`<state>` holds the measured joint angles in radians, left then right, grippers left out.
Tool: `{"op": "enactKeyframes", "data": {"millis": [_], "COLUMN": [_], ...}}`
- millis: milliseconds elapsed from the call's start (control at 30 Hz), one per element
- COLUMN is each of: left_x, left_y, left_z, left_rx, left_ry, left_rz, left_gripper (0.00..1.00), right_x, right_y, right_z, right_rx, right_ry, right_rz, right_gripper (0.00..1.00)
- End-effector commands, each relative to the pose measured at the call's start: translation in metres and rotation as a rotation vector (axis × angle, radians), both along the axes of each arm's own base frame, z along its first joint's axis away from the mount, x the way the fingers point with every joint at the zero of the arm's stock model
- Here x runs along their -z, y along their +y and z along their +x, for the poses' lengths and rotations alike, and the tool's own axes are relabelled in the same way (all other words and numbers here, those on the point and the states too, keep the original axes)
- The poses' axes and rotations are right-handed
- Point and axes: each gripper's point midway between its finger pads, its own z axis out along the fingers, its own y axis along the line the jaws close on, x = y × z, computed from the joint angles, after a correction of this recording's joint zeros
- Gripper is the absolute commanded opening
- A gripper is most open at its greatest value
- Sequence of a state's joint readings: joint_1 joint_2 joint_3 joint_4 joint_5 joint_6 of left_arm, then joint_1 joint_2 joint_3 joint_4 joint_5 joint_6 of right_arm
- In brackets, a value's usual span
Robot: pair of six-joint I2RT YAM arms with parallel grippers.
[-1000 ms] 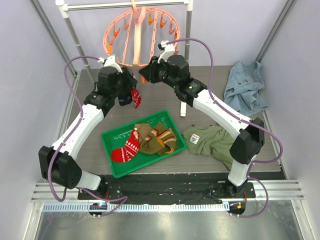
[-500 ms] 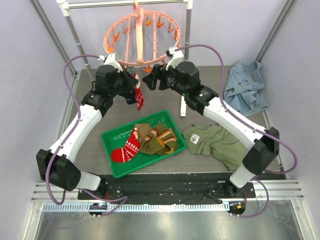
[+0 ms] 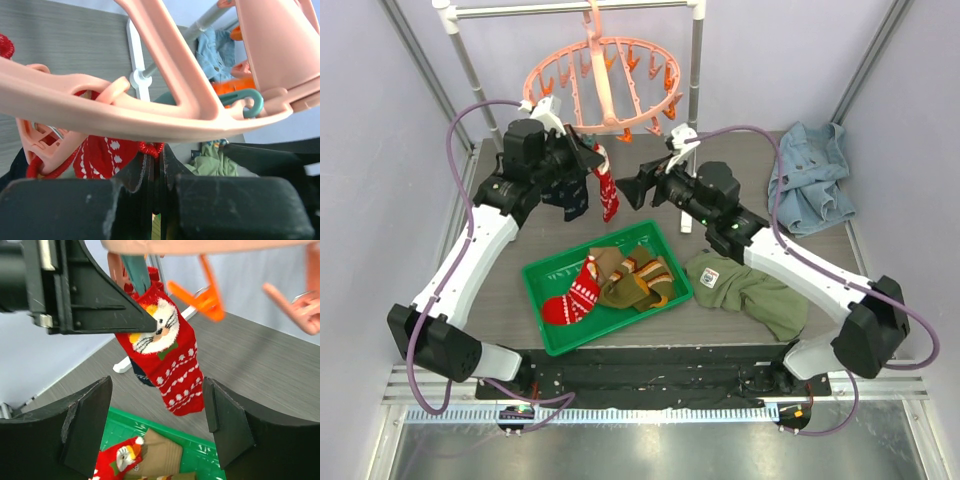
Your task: Remove the socks clipped to the hanger
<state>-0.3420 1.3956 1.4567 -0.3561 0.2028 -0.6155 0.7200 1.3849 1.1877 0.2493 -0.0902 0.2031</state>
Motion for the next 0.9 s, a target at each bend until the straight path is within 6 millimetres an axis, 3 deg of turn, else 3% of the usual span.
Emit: {"op": "enactKeyframes", "data": {"millis": [0, 200, 367, 433, 467, 533, 567, 600, 833, 867], "left_x": [-0.033, -0.037, -0.037, -0.040, -0.038, -0.041, -0.041, -0.041, -0.047, -0.048], "left_y": [-0.007, -0.011, -0.012, -0.012, -0.013, -0.013, -0.013, -0.013, -0.007, -0.007], "left_z": [-0.014, -0.019, -0.021, -0.021, -0.022, -0.023, -0.024, -0.024, -0.022, -0.020], "left_rx": [0.065, 0.083, 0.091, 0.094, 0.097, 0.102, 0.102, 0.104, 0.079, 0.072], "left_ry": [-0.041, -0.027, -0.018, -0.020, -0.011, -0.014, -0.015, -0.016, -0.025, -0.025], "left_rz": [-0.053, -0.081, -0.092, -0.092, -0.090, -0.090, -0.089, -0.088, -0.054, -0.050], "left_gripper": [0.00, 0.00, 0.00, 0.00, 0.00, 0.00, 0.01, 0.03, 0.38, 0.46], "right_x": [-0.012, 0.001, 0.022, 0.026, 0.028, 0.032, 0.033, 0.026, 0.024, 0.025], "right_y": [0.026, 0.053, 0.047, 0.042, 0.035, 0.030, 0.029, 0.028, 0.034, 0.034], "right_z": [-0.003, 0.007, 0.032, 0.038, 0.042, 0.043, 0.042, 0.038, 0.026, 0.025], "right_rx": [-0.046, 0.061, 0.221, 0.267, 0.314, 0.339, 0.336, 0.328, 0.254, 0.247], "right_ry": [-0.140, -0.198, -0.166, -0.153, -0.138, -0.128, -0.129, -0.143, -0.139, -0.136], "right_rz": [0.018, 0.005, 0.005, 0.004, 0.010, 0.015, 0.018, 0.041, 0.062, 0.062], "right_gripper": [0.80, 0.80, 0.72, 0.61, 0.43, 0.26, 0.07, 0.01, 0.01, 0.01]}}
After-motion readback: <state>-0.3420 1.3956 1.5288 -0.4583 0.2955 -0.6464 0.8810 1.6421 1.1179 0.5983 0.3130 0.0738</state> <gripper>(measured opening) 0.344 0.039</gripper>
